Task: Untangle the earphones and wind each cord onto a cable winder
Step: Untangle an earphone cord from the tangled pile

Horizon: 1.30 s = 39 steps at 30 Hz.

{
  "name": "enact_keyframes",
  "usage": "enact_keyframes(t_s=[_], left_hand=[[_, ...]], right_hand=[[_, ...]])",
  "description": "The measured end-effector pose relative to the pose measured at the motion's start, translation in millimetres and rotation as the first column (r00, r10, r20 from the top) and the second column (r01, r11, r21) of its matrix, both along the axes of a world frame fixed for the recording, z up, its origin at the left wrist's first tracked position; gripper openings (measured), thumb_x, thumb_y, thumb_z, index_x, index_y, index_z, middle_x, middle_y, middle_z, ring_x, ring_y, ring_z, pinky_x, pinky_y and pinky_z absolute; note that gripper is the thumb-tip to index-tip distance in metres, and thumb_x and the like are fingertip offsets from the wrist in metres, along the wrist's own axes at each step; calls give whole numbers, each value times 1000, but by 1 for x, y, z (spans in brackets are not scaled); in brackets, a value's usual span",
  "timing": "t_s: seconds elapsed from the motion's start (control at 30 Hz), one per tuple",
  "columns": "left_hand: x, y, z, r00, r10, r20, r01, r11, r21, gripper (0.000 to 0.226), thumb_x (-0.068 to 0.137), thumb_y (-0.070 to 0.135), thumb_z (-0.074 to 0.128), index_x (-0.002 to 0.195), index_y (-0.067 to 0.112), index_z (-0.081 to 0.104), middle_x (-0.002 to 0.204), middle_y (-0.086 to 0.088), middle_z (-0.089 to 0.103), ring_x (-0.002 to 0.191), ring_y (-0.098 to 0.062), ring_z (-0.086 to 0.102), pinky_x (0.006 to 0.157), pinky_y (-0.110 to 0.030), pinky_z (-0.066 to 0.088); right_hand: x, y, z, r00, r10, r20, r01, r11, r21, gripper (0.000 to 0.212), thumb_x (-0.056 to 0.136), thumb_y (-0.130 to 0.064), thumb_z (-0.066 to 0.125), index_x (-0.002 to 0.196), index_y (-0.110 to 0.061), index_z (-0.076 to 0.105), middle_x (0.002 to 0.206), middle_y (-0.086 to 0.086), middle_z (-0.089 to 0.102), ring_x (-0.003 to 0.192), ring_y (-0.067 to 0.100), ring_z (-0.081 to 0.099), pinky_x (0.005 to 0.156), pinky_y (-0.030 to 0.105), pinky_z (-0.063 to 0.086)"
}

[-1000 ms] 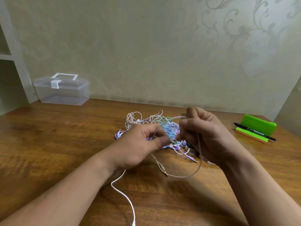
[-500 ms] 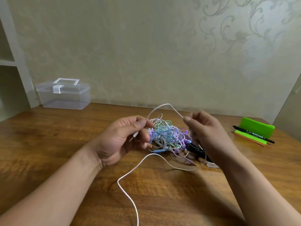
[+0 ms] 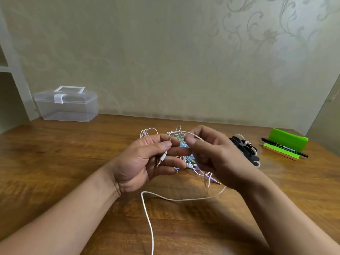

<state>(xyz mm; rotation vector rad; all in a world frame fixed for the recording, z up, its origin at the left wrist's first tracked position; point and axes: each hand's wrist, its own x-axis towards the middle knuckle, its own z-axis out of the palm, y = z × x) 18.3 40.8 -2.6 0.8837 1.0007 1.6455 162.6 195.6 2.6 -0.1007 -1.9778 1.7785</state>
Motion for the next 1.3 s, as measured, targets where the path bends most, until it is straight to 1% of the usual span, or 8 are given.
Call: enact_keyframes(t_s=[0.17, 0.3, 0.43, 0.67, 0.8, 0.87, 0.97, 1.3], left_hand=[[1, -8, 0, 991, -128, -32, 128, 992, -6, 24, 97, 10, 50, 117, 2, 62, 129, -23, 69, 78, -19, 78, 55, -22, 61], [-1, -9, -4, 962, -259, -85, 263, 964, 40, 37, 100, 7, 52, 133, 10, 67, 139, -20, 63, 101, -26, 76, 67, -26, 64], [0, -4, -6, 974, -203, -100, 211, 975, 71, 47, 98, 11, 56, 142, 26, 62, 136, -20, 66, 95, -25, 78, 67, -27, 64], [-3, 8, -6, 965, 160, -206, -147, 986, 79, 56, 99, 12, 55, 150, 32, 47, 135, -2, 69, 80, -16, 77, 66, -25, 63], [-8, 10, -13, 808, 308, -502, -324, 944, 59, 57, 105, 5, 52, 151, 37, 42, 142, 0, 64, 73, -18, 76, 67, -27, 61], [-9, 8, -16, 711, 267, -650, -332, 943, 25, 56, 107, 7, 52, 152, 39, 42, 135, 3, 69, 74, -24, 77, 70, -32, 62], [-3, 2, -15, 662, 125, -739, -256, 964, -67, 53, 106, 12, 55, 151, 39, 44, 93, 14, 79, 63, -23, 74, 63, -29, 58], [-2, -10, -6, 808, -246, -535, 190, 969, -159, 46, 100, 15, 58, 146, 24, 56, 121, -16, 74, 47, -15, 64, 59, -27, 50]], right_hand=[[-3, 10, -2, 997, 16, -79, -37, 961, -273, 18, 97, -25, 69, 85, -12, 63, 69, 2, 28, 55, 9, 17, 40, 17, 20], [-14, 3, -10, 1000, -23, 3, 23, 949, -315, 23, 96, -28, 66, 77, -15, 61, 66, 2, 31, 56, 13, 12, 37, 17, 19], [-15, 0, -15, 997, -48, 67, 65, 958, -280, 23, 104, -27, 58, 100, -6, 67, 60, -1, 33, 45, 6, 22, 38, 17, 23], [-16, -16, -19, 970, -143, 198, 114, 982, 153, 27, 111, -22, 49, 101, -17, 75, 62, -7, 52, 51, 5, 37, 48, 20, 28], [-11, -17, -16, 918, -368, 148, 194, 742, 641, 24, 105, -29, 58, 87, -22, 71, 71, -7, 68, 62, 3, 56, 57, 20, 40], [-5, -16, -12, 908, -414, 71, 245, 660, 710, 21, 100, -35, 67, 82, -25, 70, 68, -10, 65, 58, 5, 52, 54, 20, 37], [3, -10, 1, 926, -377, 8, 291, 728, 621, 19, 96, -31, 74, 81, -21, 70, 58, -18, 61, 52, 2, 47, 52, 17, 35], [11, 9, 5, 997, -78, -4, 78, 988, 133, 16, 88, -27, 72, 96, -13, 75, 68, 1, 51, 53, 11, 32, 46, 20, 28]])
